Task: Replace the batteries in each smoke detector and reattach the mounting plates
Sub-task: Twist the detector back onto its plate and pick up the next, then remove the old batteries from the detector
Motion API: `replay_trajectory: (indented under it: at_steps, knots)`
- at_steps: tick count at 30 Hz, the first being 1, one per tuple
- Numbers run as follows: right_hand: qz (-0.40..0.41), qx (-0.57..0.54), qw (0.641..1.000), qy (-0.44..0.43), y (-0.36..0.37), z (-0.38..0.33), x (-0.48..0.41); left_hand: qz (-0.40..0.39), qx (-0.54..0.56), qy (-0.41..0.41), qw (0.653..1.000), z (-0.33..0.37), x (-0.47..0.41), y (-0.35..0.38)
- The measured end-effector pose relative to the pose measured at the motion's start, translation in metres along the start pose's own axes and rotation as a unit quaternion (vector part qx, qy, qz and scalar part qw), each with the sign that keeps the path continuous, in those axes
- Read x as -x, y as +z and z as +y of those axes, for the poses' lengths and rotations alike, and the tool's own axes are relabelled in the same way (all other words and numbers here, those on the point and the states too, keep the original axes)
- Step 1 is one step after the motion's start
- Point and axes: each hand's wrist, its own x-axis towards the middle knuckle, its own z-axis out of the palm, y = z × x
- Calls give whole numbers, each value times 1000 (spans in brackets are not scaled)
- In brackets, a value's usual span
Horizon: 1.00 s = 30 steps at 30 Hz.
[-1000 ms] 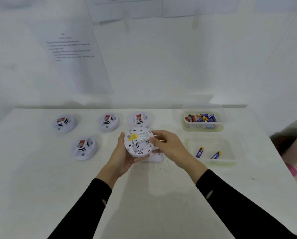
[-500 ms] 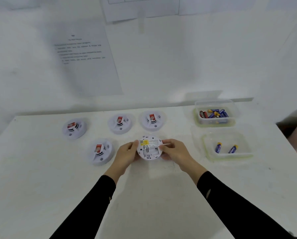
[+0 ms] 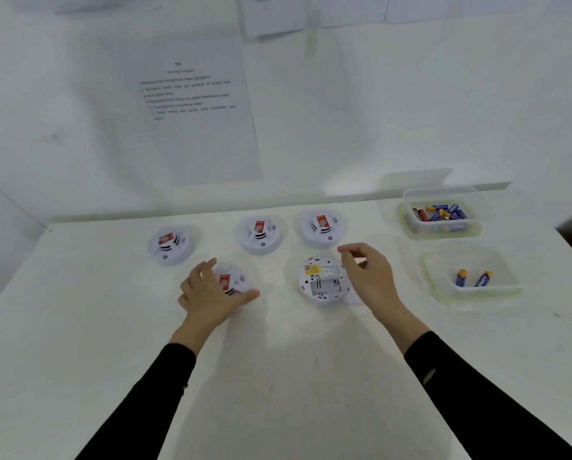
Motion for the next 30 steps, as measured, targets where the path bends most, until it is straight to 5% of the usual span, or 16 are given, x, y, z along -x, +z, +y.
replay_trajectory:
  at_steps: [5, 7, 9, 11, 12, 14, 16, 23, 30]
  knots:
    - [-52, -4, 998, -37, 39, -15, 16, -29, 46, 59, 997, -23, -7, 6]
    - [-70, -4, 997, -38, 48, -18, 22, -48, 191, 54, 979, -17, -1, -6]
    - [-88, -14, 995, -35, 51, -22, 27, -180, 435, 29, 882, -7, 5, -20]
    - [-98, -26, 994, -44, 49, -27, 31, -310, 618, -8, 723, 3, 13, -32]
    - [-97, -26, 993, -56, 46, -30, 33, -343, 668, -23, 660, 10, 19, -36]
    - [-86, -29, 992, -85, 35, -38, 35, -386, 711, -15, 588, 30, 29, -34]
    - [-70, -36, 991, -112, 19, -46, 36, -396, 716, -11, 574, 53, 36, -27]
    - [-6, 2, 984, -176, -57, -48, 31, -438, 655, 1, 616, 139, 63, 14]
    - [21, 123, 972, -198, -131, -29, 18, -472, 649, -13, 596, 209, 86, 64]
